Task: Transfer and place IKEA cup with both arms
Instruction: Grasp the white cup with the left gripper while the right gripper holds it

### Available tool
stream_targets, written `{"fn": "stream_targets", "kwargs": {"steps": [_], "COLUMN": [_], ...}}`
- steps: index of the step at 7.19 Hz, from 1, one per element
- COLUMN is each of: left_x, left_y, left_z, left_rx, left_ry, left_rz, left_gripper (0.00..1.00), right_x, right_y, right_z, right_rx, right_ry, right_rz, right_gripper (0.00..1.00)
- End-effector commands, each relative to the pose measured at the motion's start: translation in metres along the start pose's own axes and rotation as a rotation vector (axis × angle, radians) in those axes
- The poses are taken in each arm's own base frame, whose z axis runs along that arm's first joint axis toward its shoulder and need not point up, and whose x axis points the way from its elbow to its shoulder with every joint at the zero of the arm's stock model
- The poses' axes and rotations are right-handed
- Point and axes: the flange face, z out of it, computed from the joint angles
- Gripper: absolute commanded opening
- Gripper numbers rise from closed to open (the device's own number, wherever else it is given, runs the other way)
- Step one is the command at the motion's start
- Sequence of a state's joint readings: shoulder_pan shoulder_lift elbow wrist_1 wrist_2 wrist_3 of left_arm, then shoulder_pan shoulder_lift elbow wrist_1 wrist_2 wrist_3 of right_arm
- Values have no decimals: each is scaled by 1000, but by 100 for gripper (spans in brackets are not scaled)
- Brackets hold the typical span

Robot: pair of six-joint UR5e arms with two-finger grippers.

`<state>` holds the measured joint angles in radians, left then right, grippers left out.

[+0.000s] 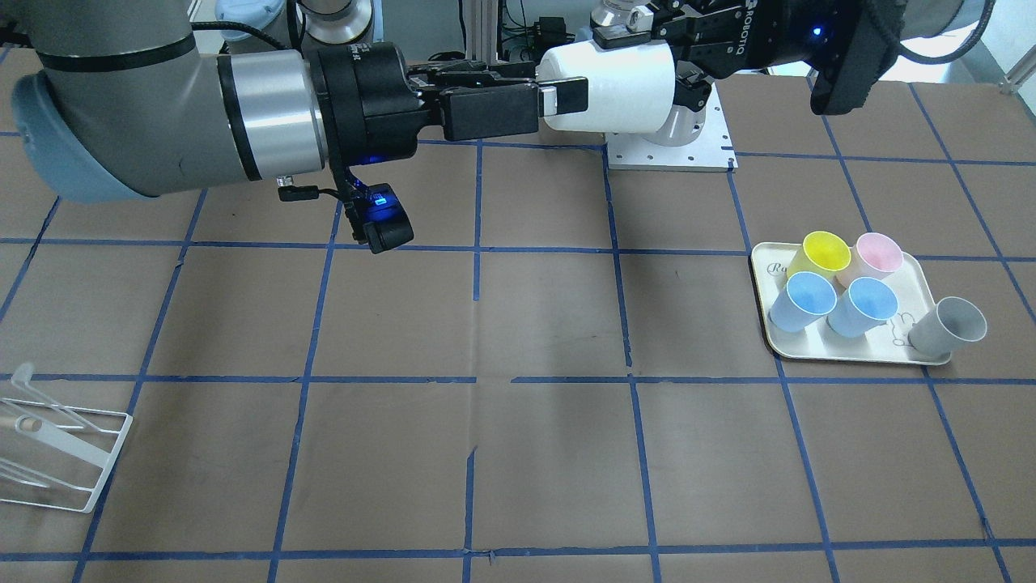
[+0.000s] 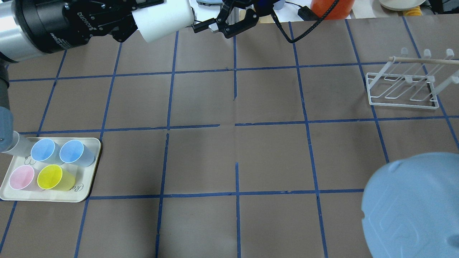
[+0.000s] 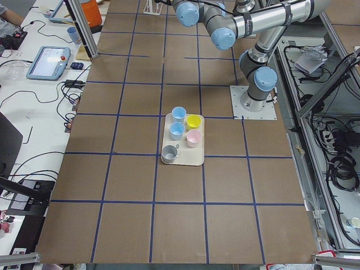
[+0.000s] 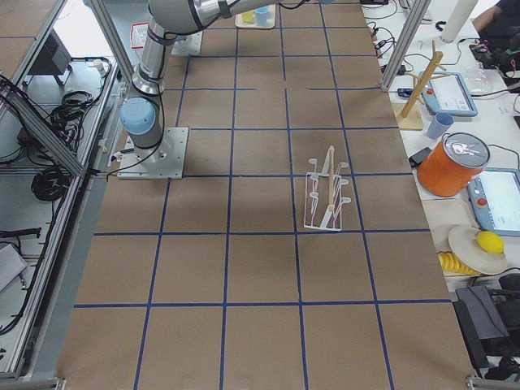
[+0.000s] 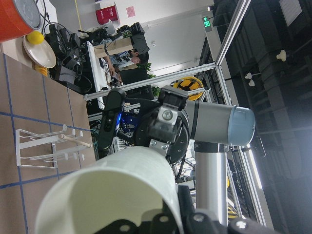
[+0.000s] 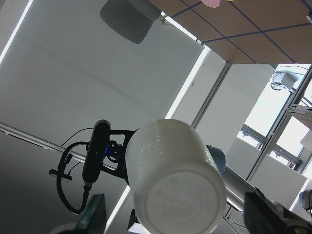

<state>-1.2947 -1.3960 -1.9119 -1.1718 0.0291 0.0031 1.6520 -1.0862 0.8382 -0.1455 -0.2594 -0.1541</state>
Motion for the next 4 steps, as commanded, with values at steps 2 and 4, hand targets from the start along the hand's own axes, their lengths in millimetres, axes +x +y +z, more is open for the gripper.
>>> {"fn": "stream_targets", "kwargs": {"steps": [2,4], "left_x": [-5,-6], "left_y": [-1,-18], "left_z": [-3,-14], "left_rx": [6,29], "left_ry": [-84,-373], "left_rz": [6,35], "left_gripper": [0,0], "right_x": [2,32], "right_y": [2,3], "right_z": [-56,-147], "right_rx": [42,89], "right_ry": [4,121], "right_rz": [-2,2], "right_gripper": [100,100]}}
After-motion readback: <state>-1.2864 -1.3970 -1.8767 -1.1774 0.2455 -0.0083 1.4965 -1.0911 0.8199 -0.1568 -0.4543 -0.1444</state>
